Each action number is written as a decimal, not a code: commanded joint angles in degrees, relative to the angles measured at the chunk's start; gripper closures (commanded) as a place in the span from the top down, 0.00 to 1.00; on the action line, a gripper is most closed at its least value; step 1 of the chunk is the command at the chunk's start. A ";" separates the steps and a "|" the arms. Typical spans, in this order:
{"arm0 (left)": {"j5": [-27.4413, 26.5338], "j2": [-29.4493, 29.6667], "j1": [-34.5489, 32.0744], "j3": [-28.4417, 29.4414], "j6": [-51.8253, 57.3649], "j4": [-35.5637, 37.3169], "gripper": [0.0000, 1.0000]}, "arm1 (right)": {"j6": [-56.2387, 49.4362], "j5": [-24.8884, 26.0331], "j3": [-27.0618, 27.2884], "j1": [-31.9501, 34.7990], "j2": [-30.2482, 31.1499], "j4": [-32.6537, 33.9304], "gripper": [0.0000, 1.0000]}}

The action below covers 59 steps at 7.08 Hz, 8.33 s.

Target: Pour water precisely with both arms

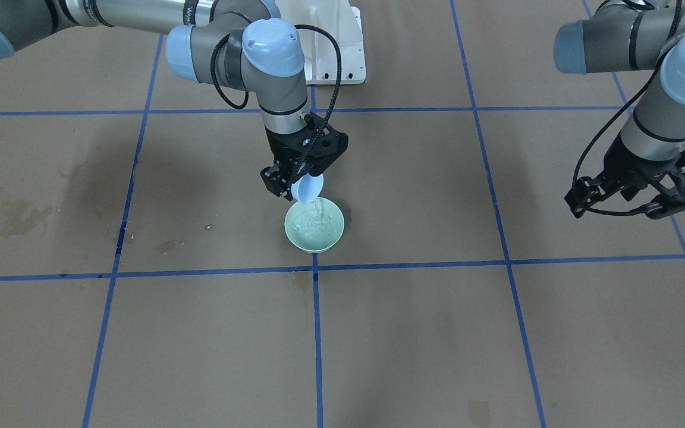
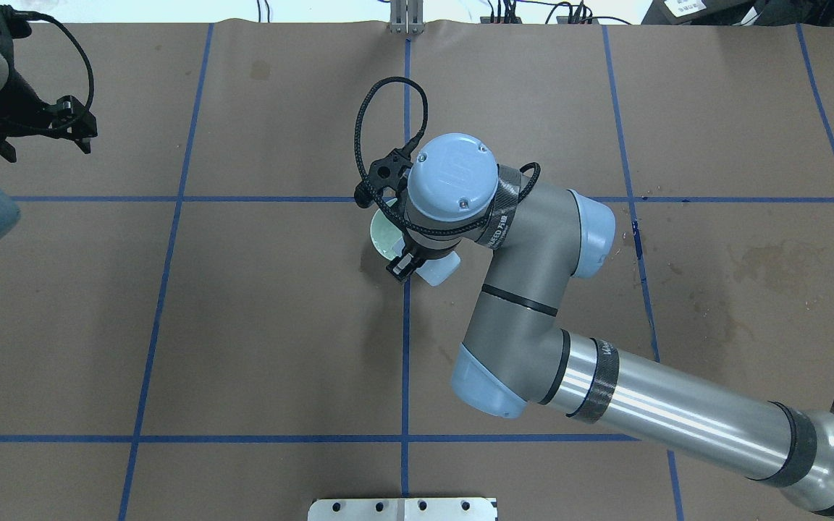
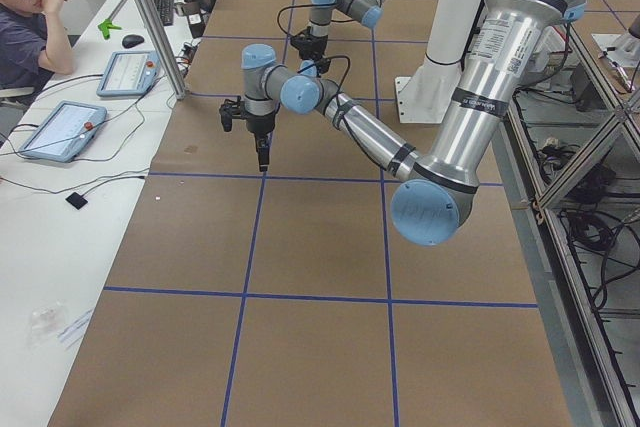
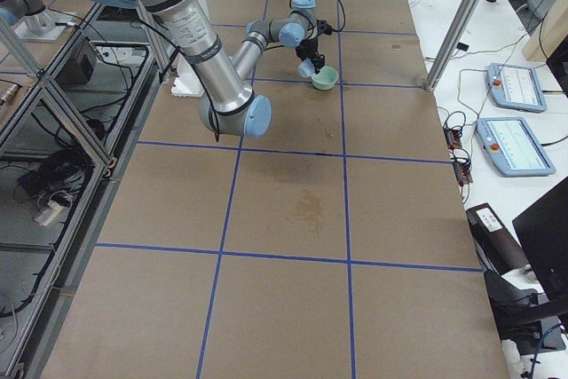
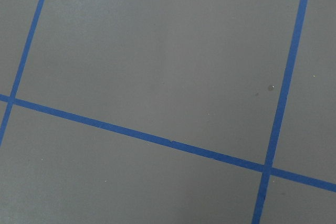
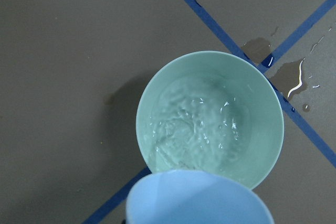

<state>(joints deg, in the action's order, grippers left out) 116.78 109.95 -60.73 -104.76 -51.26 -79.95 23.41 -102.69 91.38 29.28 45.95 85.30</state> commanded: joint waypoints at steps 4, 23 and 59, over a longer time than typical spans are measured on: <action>0.02 0.17 0.00 -1.14 -0.77 0.49 1.00 | 14.52 6.76 0.73 1.57 9.84 -38.82 0.00; -0.42 1.49 0.17 -7.56 -1.56 4.89 1.00 | 54.90 73.69 -12.80 -3.44 52.13 -52.25 0.00; -3.58 28.56 25.92 29.18 -30.22 -25.44 0.93 | -14.62 -28.70 7.94 50.00 41.24 4.79 0.99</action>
<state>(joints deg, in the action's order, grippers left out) 113.17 138.57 -35.81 -75.87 -81.59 -105.44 8.95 -130.68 99.73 79.25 87.11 90.02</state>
